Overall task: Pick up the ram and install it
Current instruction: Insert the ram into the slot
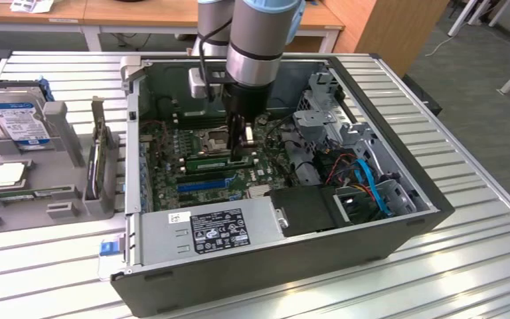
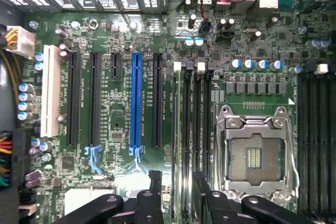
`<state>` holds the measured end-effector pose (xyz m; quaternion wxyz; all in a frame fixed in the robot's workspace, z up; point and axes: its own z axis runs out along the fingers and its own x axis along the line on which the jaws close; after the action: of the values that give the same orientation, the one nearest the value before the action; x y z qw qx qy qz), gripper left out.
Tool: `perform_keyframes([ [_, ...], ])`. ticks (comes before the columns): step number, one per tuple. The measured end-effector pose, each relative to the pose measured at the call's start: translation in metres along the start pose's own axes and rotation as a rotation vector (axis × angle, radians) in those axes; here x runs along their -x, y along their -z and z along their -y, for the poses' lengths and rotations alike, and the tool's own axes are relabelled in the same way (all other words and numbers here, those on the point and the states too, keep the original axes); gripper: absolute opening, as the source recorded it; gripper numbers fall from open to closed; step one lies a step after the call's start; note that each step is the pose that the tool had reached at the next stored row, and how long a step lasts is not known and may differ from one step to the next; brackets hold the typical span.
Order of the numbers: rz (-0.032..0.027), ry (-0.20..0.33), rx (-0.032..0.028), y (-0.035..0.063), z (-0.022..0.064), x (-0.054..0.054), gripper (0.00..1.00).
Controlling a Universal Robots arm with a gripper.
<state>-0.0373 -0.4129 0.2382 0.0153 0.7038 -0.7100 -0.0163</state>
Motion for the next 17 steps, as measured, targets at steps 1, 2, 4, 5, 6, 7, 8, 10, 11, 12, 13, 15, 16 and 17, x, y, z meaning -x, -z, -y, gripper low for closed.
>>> perform_keyframes([
  [1,0.0,0.0,0.0,0.0024,-0.0001,0.0,0.37],
  [2,0.0001,0.0,0.0,0.0049,-0.0002,0.0,0.37],
  [4,0.0001,0.0,0.0001,0.01,-0.0004,0.0,0.37],
  [5,0.0001,0.0,0.0001,0.0124,-0.0006,0.0,0.37],
  [6,0.0,0.0,0.0001,0.015,-0.0007,0.0,0.37],
  [7,0.0001,0.0,0.0,0.0176,-0.0008,0.0,0.37],
  [8,0.0001,0.0,0.0001,0.0207,-0.0009,0.0,0.37],
  [10,0.0001,0.0,0.0,0.026,-0.0011,0.0,0.37],
  [11,0.0002,0.0,-0.0001,0.0286,-0.0013,0.0,0.37],
  [12,0.0001,0.0,0.0,0.0312,-0.0014,0.0,0.37],
  [13,0.0,0.0,0.0,0.034,-0.0015,0.0,0.37],
  [15,0.0001,0.0,0.0,0.0395,-0.0018,0.0,0.37],
  [16,0.0,0.0,0.0001,0.0421,-0.0019,0.0,0.37],
  [17,0.0002,0.0,0.0,0.0444,-0.002,0.0,0.37],
])
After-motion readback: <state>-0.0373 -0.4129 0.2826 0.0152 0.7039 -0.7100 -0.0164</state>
